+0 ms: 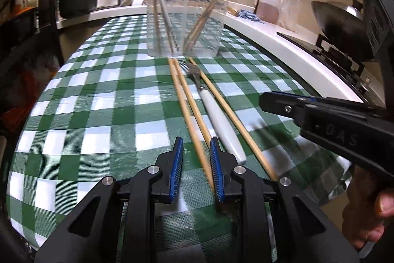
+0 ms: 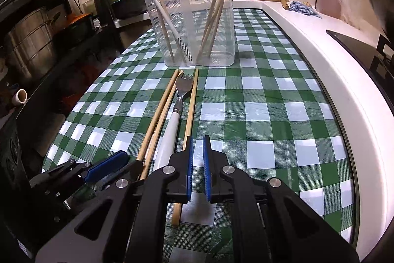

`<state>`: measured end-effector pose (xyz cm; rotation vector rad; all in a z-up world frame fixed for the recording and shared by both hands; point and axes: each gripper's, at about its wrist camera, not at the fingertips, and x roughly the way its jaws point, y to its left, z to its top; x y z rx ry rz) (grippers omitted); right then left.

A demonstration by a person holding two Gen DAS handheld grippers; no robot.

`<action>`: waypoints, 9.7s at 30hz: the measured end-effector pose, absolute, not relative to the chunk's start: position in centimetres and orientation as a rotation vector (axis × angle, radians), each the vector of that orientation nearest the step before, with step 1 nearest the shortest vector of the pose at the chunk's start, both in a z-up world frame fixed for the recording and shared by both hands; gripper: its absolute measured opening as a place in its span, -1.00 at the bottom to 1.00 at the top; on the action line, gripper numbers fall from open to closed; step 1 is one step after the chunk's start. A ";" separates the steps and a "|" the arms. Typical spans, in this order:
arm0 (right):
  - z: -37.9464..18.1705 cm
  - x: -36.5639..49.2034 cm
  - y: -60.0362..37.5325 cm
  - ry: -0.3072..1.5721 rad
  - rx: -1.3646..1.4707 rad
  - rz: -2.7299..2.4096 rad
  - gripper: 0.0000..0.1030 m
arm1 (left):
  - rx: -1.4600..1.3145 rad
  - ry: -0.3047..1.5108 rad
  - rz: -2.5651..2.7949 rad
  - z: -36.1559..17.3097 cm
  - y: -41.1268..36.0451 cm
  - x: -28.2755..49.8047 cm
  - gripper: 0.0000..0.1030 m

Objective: Organize utensils
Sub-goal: 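Close the left gripper on a bamboo chopstick while the right gripper grasps another chopstick, then lift both held chopsticks upright toward the clear container, then lower both chopsticks into the container and open both grippers, then lower the right gripper onto the white-handled fork while the left gripper grasps a chopstick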

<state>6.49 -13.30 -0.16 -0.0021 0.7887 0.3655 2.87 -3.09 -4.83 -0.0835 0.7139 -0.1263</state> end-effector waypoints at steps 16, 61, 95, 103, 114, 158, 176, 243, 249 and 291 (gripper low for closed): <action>-2.6 6.2 -11.3 0.884 -0.103 0.398 -0.65 | -0.113 0.712 0.006 -4.9 0.2 2.6 -0.85; -2.7 4.4 -13.1 0.798 -0.079 0.251 -0.88 | -0.090 0.681 0.014 -5.1 0.5 1.9 -0.88; 7.9 0.4 -15.5 0.590 -0.028 0.282 -0.88 | -0.086 0.422 -0.005 5.5 2.3 -1.5 -0.88; 10.0 0.4 -15.8 0.564 -0.035 0.310 -0.88 | -0.079 0.389 -0.023 7.4 2.4 -1.2 -0.88; 12.8 0.4 -15.7 0.499 -0.029 0.317 -0.87 | -0.077 0.362 -0.043 9.3 2.7 -0.7 -0.88; 13.0 8.0 -14.1 0.560 -0.008 0.354 -0.88 | -0.058 0.502 -0.130 10.3 2.4 5.5 -0.88; 19.7 10.7 -12.7 0.562 -0.066 0.397 -0.88 | -0.066 0.563 -0.180 16.4 4.6 10.1 -0.88; 20.6 6.9 -15.1 0.308 -0.047 0.320 -0.28 | -0.100 0.412 -0.085 12.9 7.6 6.7 -0.44; 11.8 5.5 -14.6 0.481 -0.037 0.379 -0.82 | -0.111 0.446 -0.058 8.7 7.2 4.8 -0.47; -2.7 7.7 -10.3 0.842 -0.092 0.374 -0.66 | -0.139 0.584 -0.099 2.9 5.2 5.0 -0.47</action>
